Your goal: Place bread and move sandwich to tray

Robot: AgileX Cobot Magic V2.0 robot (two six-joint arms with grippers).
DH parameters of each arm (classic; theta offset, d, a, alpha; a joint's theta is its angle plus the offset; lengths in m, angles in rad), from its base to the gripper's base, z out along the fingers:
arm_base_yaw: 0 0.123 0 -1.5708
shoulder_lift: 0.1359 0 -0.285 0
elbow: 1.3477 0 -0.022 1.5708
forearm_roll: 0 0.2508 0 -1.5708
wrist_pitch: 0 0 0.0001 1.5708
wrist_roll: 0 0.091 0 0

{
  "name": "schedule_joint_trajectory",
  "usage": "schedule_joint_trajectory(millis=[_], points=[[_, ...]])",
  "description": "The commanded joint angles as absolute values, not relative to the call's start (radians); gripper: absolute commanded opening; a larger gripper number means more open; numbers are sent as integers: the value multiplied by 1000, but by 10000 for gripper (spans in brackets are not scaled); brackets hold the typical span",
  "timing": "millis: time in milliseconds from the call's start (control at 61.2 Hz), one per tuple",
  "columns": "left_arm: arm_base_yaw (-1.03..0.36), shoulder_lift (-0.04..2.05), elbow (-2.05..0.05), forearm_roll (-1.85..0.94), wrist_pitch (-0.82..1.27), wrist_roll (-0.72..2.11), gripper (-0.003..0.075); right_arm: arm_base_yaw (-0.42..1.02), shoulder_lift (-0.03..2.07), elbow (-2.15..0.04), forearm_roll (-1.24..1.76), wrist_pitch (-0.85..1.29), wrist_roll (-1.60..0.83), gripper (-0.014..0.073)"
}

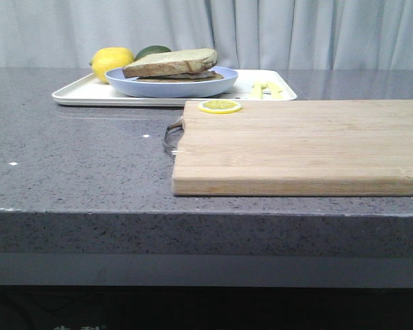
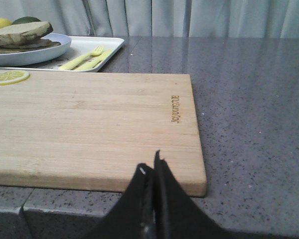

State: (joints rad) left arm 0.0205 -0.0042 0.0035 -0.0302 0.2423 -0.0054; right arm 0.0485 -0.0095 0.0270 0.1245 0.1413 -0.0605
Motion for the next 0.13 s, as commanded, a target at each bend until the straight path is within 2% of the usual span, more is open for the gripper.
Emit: schedule_joint_trajectory(millis=[0,114], points=[[22,-27,15,-39,165,-12,-19,42,-30,23,125,64,-62,-59],[22,-27,15,-39,165,-12,-19,42,-30,23,125,64,-62,-59]])
